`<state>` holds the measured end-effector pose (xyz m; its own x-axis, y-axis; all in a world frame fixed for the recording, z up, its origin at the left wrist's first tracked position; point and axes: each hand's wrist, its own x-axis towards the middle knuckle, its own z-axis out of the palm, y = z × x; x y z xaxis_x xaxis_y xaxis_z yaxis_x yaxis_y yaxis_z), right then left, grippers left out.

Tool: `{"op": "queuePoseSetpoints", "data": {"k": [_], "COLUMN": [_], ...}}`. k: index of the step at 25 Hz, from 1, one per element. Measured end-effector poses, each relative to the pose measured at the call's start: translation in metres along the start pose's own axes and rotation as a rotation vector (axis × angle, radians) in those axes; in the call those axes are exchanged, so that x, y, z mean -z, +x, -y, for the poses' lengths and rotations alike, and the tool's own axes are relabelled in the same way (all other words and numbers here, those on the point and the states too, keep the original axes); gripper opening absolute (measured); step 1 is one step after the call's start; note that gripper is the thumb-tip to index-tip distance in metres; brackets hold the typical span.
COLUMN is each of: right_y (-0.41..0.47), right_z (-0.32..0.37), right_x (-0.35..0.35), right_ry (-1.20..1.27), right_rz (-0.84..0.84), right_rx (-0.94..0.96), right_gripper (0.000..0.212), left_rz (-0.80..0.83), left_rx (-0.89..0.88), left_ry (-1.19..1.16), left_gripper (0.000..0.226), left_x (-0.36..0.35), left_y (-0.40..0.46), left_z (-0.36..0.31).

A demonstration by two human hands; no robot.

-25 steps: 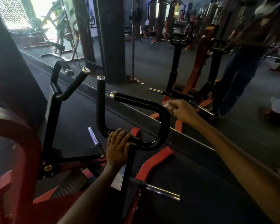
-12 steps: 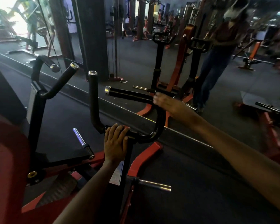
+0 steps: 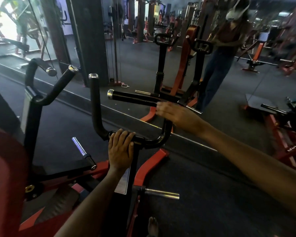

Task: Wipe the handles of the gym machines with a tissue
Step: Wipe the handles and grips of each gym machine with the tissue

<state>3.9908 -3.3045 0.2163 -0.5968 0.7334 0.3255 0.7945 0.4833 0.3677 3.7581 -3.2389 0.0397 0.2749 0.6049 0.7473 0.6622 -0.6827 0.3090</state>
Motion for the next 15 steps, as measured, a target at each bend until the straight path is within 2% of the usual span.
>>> {"op": "queuePoseSetpoints", "data": {"k": [4,7,10,12,15], "right_y": [0.067,0.025,-0.028,-0.036,-0.022], "right_z": [-0.008,-0.026,0.016,0.053,0.029], "right_x": [-0.002,-0.005,-0.03,-0.049,-0.039], "right_ry": [-0.082,-0.115,-0.069,-0.066,-0.124], "right_rz": [0.075,0.019,0.015,0.038,0.023], "right_rx": [0.078,0.107,0.027,0.083,-0.001], "right_gripper": [0.045,0.037,0.033,0.035,0.037], "left_rz": [0.01,0.012,0.025,0.029,0.026], "left_rx": [0.0,-0.01,-0.009,-0.011,-0.013], "left_ry": [0.001,0.01,0.003,0.006,0.008], "left_gripper": [0.05,0.048,0.041,0.039,0.039], "left_x": [0.003,0.004,0.003,0.002,0.002], "left_y": [0.002,0.001,-0.001,-0.002,0.001], "left_z": [0.0,-0.002,0.001,0.001,-0.001]}}
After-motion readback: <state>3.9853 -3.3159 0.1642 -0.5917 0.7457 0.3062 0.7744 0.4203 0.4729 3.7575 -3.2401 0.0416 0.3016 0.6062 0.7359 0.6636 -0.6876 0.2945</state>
